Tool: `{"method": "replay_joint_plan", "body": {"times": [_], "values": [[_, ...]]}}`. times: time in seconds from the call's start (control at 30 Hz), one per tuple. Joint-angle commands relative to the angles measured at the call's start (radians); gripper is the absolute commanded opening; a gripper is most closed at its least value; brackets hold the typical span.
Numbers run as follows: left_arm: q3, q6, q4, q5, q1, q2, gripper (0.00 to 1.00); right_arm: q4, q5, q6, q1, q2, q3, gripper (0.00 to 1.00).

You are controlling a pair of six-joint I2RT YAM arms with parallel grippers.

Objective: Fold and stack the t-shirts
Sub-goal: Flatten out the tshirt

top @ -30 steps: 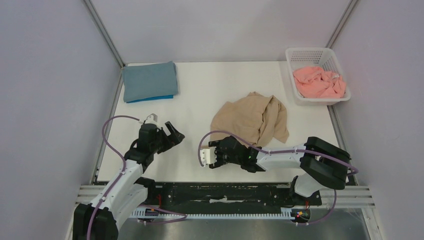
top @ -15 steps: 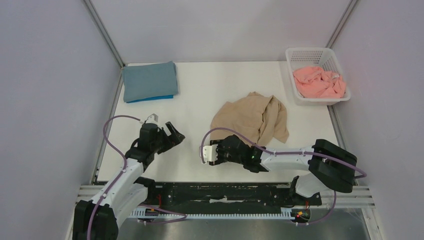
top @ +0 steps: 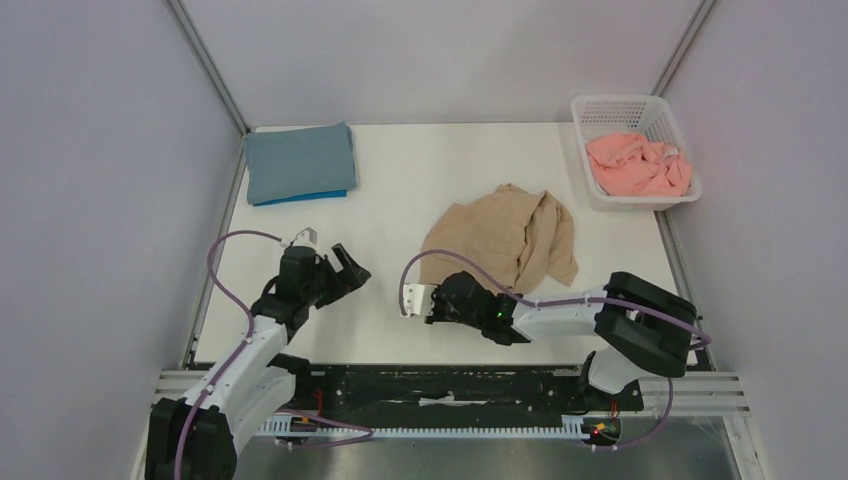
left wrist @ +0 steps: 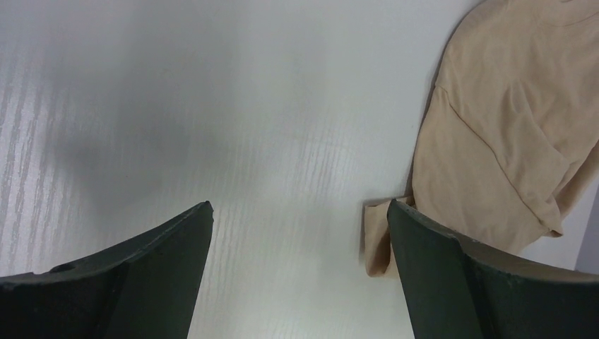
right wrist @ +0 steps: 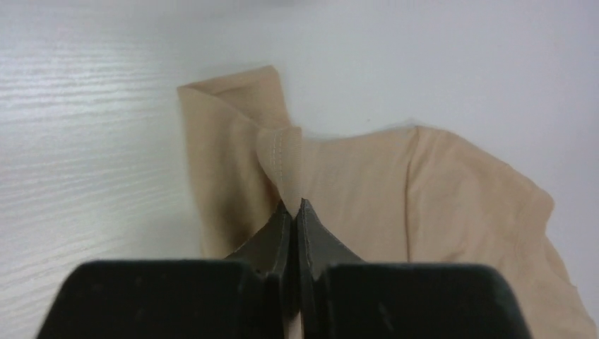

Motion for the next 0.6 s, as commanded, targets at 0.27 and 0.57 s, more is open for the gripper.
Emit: {"method": "replay_joint_plan", "body": {"times": [0.27, 0.57], "values": [[-0.035, -0.044, 0.223, 0.127, -0.11, 0.096, 0.98, 0.22, 0.524, 0.321, -0.032, -0.374, -0.148, 0.0], [0.013, -0.018, 0.367, 0.129, -0.368, 0.355, 0.93, 0.144, 0.577, 0.548, -0.244, -0.655, -0.3, 0.0]]}}
